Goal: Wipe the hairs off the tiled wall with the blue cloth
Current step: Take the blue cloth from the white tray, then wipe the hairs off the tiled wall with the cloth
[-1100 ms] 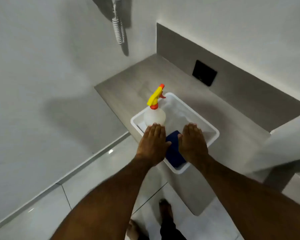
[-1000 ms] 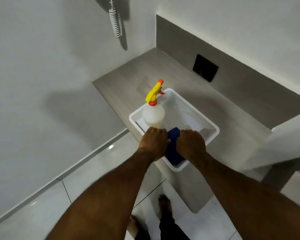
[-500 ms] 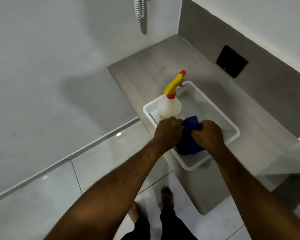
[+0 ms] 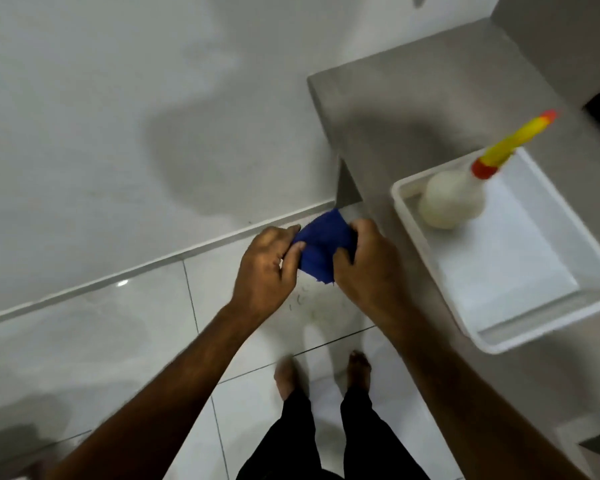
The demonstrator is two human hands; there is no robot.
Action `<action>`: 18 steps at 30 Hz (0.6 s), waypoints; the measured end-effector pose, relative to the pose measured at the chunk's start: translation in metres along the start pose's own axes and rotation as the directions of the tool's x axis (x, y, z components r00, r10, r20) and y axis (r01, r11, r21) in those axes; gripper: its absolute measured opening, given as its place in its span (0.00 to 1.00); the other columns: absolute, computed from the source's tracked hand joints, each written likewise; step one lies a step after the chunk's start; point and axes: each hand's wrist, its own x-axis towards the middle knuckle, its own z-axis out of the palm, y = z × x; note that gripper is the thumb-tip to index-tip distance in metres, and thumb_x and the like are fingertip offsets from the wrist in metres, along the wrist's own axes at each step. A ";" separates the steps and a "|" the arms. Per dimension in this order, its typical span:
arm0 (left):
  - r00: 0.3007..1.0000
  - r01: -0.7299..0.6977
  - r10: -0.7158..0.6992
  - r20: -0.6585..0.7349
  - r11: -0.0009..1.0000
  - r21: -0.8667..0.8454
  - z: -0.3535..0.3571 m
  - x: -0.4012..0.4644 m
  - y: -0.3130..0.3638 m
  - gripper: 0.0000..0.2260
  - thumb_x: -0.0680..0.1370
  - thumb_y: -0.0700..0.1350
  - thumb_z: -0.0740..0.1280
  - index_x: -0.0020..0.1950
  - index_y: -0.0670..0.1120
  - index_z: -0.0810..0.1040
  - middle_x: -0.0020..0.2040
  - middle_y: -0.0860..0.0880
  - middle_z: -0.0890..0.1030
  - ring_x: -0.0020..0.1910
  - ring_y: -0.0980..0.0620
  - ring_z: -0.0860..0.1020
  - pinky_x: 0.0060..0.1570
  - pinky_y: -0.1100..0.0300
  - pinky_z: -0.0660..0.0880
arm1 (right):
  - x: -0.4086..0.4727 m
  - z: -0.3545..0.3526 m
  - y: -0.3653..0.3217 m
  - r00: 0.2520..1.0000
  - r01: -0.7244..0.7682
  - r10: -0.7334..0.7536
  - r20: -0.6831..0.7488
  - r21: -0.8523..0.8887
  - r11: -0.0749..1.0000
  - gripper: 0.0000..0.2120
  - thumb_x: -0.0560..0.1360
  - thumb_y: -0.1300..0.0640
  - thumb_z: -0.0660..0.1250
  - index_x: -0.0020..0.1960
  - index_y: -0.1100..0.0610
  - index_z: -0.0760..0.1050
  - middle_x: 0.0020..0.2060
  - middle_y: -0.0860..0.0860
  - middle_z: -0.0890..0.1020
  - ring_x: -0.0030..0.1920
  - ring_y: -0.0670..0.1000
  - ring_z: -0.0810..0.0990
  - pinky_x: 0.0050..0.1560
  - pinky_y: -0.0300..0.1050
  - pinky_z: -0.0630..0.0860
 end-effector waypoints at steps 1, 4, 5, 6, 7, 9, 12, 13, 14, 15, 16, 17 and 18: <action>0.999 0.037 -0.038 0.034 0.999 0.032 0.003 -0.006 -0.022 0.13 0.80 0.42 0.64 0.61 0.38 0.79 0.49 0.41 0.82 0.47 0.46 0.79 0.50 0.56 0.76 | 0.006 0.021 0.006 1.000 -0.005 0.005 0.019 0.000 1.000 0.11 0.76 0.58 0.64 0.57 0.55 0.70 0.42 0.47 0.78 0.39 0.45 0.78 0.41 0.40 0.76; 0.967 0.173 -0.198 0.162 0.973 0.153 0.029 -0.036 -0.096 0.19 0.80 0.48 0.62 0.66 0.38 0.74 0.58 0.39 0.81 0.56 0.42 0.79 0.58 0.51 0.74 | 0.027 0.086 0.046 0.994 -0.063 0.064 0.087 -0.010 0.998 0.12 0.77 0.59 0.64 0.60 0.55 0.69 0.45 0.48 0.79 0.41 0.44 0.79 0.41 0.36 0.75; 0.943 0.218 -0.260 0.210 0.954 0.204 0.045 -0.048 -0.127 0.21 0.80 0.50 0.62 0.68 0.38 0.72 0.62 0.39 0.79 0.60 0.41 0.77 0.61 0.49 0.72 | 0.036 0.111 0.066 0.990 -0.090 0.092 0.107 -0.023 0.996 0.12 0.77 0.59 0.63 0.60 0.55 0.69 0.47 0.50 0.80 0.43 0.46 0.79 0.41 0.37 0.75; 0.914 0.240 -0.309 0.264 0.934 0.264 0.063 -0.063 -0.161 0.24 0.80 0.51 0.62 0.70 0.37 0.69 0.65 0.38 0.77 0.64 0.39 0.75 0.64 0.47 0.70 | 0.046 0.138 0.091 0.985 -0.115 0.119 0.122 -0.040 0.993 0.12 0.78 0.59 0.63 0.61 0.55 0.69 0.49 0.51 0.80 0.44 0.48 0.80 0.42 0.39 0.77; 0.878 0.243 -0.350 0.327 0.914 0.326 0.083 -0.078 -0.195 0.28 0.79 0.53 0.63 0.72 0.36 0.66 0.68 0.36 0.74 0.67 0.38 0.72 0.67 0.46 0.67 | 0.055 0.165 0.118 0.980 -0.141 0.148 0.131 -0.060 0.988 0.12 0.78 0.60 0.63 0.61 0.56 0.69 0.50 0.52 0.81 0.46 0.51 0.80 0.43 0.43 0.79; 0.795 0.208 -0.409 0.448 0.877 0.433 0.127 -0.113 -0.259 0.36 0.77 0.56 0.66 0.75 0.34 0.59 0.73 0.34 0.66 0.73 0.35 0.64 0.72 0.44 0.61 | 0.069 0.213 0.173 0.971 -0.185 0.200 0.131 -0.117 0.976 0.12 0.78 0.61 0.62 0.61 0.58 0.69 0.52 0.55 0.81 0.47 0.55 0.81 0.45 0.50 0.80; 0.681 0.162 -0.482 0.552 0.833 0.528 0.210 -0.176 -0.355 0.47 0.73 0.62 0.67 0.77 0.33 0.50 0.77 0.32 0.56 0.77 0.33 0.53 0.75 0.41 0.54 | 0.091 0.295 0.276 0.946 -0.242 0.282 0.158 -0.230 0.943 0.13 0.77 0.63 0.61 0.61 0.60 0.69 0.52 0.58 0.81 0.45 0.56 0.79 0.42 0.47 0.76; 0.659 0.145 -0.491 0.570 0.826 0.544 0.232 -0.192 -0.378 0.50 0.72 0.64 0.68 0.76 0.33 0.49 0.77 0.31 0.53 0.77 0.33 0.50 0.75 0.40 0.52 | 0.097 0.315 0.305 0.934 -0.253 0.307 0.185 -0.266 0.930 0.13 0.77 0.63 0.61 0.61 0.60 0.69 0.51 0.58 0.81 0.44 0.56 0.78 0.41 0.46 0.74; 0.633 0.123 -0.497 0.593 0.822 0.557 0.259 -0.212 -0.402 0.52 0.71 0.66 0.68 0.76 0.33 0.47 0.78 0.31 0.51 0.77 0.33 0.48 0.75 0.40 0.51 | 0.102 0.339 0.338 0.916 -0.257 0.332 0.224 -0.309 0.916 0.13 0.76 0.63 0.61 0.61 0.60 0.69 0.51 0.58 0.81 0.43 0.56 0.78 0.41 0.46 0.73; 0.607 0.096 -0.501 0.617 0.816 0.569 0.286 -0.230 -0.427 0.54 0.69 0.67 0.68 0.76 0.32 0.46 0.78 0.30 0.49 0.77 0.33 0.46 0.75 0.40 0.49 | 0.106 0.363 0.372 0.898 -0.256 0.355 0.262 -0.347 0.902 0.13 0.76 0.63 0.61 0.61 0.60 0.68 0.50 0.59 0.81 0.42 0.56 0.78 0.41 0.47 0.74; 0.594 0.073 -0.496 0.633 0.817 0.572 0.313 -0.248 -0.450 0.56 0.68 0.68 0.69 0.76 0.32 0.45 0.78 0.30 0.48 0.77 0.32 0.45 0.75 0.40 0.48 | 0.111 0.386 0.403 0.877 -0.248 0.374 0.302 -0.382 0.890 0.14 0.76 0.63 0.61 0.61 0.60 0.68 0.50 0.59 0.80 0.42 0.57 0.78 0.41 0.49 0.76; 0.577 0.058 -0.498 0.647 0.815 0.576 0.338 -0.265 -0.471 0.58 0.67 0.68 0.70 0.76 0.32 0.45 0.77 0.30 0.47 0.77 0.32 0.45 0.75 0.40 0.48 | 0.114 0.407 0.433 0.852 -0.230 0.389 0.350 -0.417 0.879 0.15 0.75 0.64 0.61 0.62 0.61 0.68 0.51 0.59 0.80 0.43 0.58 0.79 0.42 0.50 0.77; 0.563 0.060 -0.509 0.651 0.811 0.582 0.357 -0.276 -0.487 0.59 0.65 0.68 0.72 0.76 0.32 0.44 0.77 0.29 0.47 0.77 0.32 0.44 0.75 0.40 0.48 | 0.118 0.424 0.456 0.823 -0.206 0.399 0.404 -0.443 0.873 0.16 0.75 0.64 0.61 0.62 0.61 0.68 0.51 0.58 0.79 0.44 0.58 0.79 0.43 0.50 0.78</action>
